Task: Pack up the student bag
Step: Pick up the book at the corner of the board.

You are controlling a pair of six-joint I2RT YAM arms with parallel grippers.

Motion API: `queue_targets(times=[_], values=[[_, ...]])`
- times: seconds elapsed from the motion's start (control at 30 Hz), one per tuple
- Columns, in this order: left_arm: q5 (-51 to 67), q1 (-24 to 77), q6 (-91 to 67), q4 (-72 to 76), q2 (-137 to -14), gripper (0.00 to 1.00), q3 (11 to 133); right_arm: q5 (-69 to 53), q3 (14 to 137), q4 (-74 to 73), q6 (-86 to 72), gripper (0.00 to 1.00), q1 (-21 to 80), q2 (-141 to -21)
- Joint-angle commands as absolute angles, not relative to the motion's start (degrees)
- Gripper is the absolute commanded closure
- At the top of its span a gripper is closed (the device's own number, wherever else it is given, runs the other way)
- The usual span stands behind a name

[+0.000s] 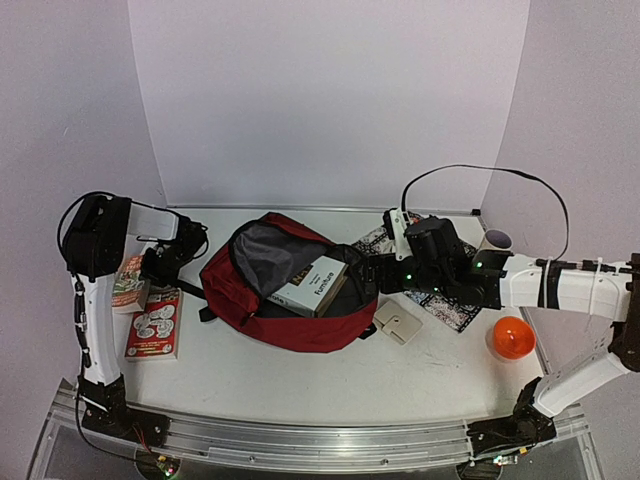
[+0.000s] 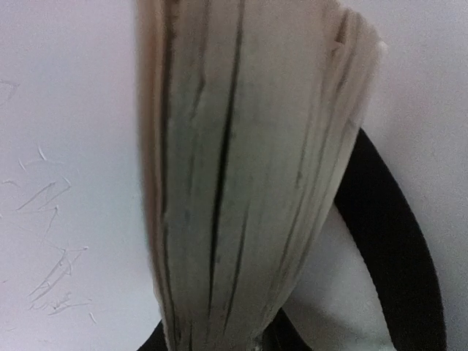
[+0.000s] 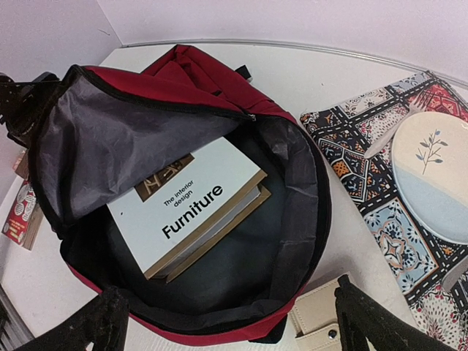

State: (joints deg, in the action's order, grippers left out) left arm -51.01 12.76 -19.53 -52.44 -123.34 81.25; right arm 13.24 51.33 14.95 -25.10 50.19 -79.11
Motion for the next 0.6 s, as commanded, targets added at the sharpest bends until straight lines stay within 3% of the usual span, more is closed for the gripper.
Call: queue_targets(times=[0.0,0.1,0.4,0.57], values=[[-45.66,14.78,-21.24,-56.06,-117.07,0.80,82.50,13.66,52.44,14.91,-25.03,0.02,50.22,-78.45],[-44.14,14.84,-21.04,-57.07,-113.24,0.88,84.25,13.41,52.69,14.85,-25.12,0.02,50.20,-78.54],[-32.31,14.80,-20.98,-56.08,-99.14,0.94,89.91,12.42,54.65,15.00,-25.05,0.02,50.25,-79.77],[-21.63,14.81,-22.21,-48.80,-90.01,0.97,87.26,10.22,56.32,16.73,-24.18,0.02,50.21,-80.94]])
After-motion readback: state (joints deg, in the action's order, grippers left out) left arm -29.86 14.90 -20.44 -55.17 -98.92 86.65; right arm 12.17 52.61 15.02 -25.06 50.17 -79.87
